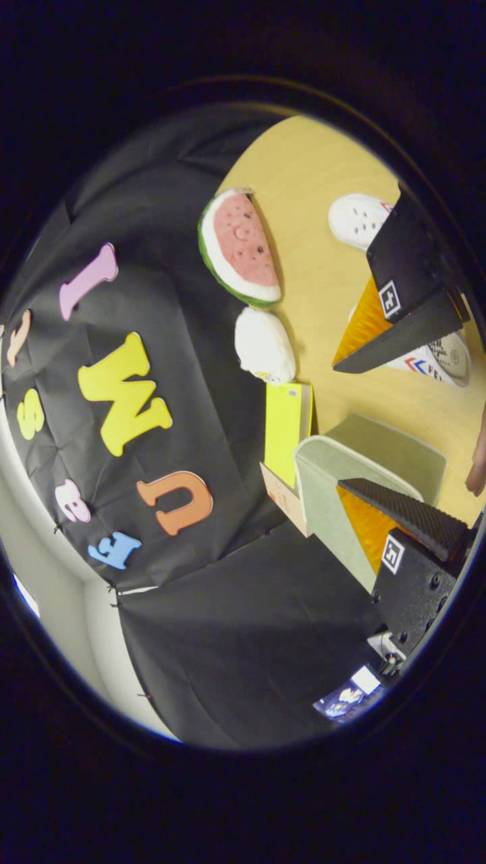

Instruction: Open the storage box then place both shoes into the box .Put the left shoe in first, then the right shoe, with the right side of both shoes facing outward in a uniform manner.

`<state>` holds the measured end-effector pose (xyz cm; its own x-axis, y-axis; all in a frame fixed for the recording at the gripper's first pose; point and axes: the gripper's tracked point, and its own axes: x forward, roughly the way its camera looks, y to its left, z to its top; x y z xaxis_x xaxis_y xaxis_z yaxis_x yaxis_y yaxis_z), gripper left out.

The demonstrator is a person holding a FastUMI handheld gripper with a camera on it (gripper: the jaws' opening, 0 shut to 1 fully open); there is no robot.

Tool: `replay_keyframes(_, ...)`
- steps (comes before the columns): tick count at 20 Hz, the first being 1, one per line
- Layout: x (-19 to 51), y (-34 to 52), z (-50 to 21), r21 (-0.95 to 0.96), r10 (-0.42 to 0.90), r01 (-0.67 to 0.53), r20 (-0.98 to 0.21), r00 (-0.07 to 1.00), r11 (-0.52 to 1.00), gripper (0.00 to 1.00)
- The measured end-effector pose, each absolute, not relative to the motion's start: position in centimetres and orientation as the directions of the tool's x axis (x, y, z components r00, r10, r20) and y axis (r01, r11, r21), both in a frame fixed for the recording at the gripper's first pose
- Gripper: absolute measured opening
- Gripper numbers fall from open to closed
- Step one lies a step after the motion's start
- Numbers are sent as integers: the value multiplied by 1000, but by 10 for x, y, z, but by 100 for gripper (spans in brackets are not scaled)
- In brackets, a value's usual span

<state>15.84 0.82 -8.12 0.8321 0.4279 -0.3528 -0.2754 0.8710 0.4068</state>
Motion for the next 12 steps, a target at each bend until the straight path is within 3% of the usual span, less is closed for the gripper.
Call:
replay_keyframes(4, 182, 32, -90, 564, 586, -329, -366, 723, 758, 100)
replay_keyframes(8, 191, 55, -104, 694, 748, -370, -374, 549, 618, 100)
replay_keyframes(12, 203, 77, -114, 827, 868, -333, -322, 378, 453, 99)
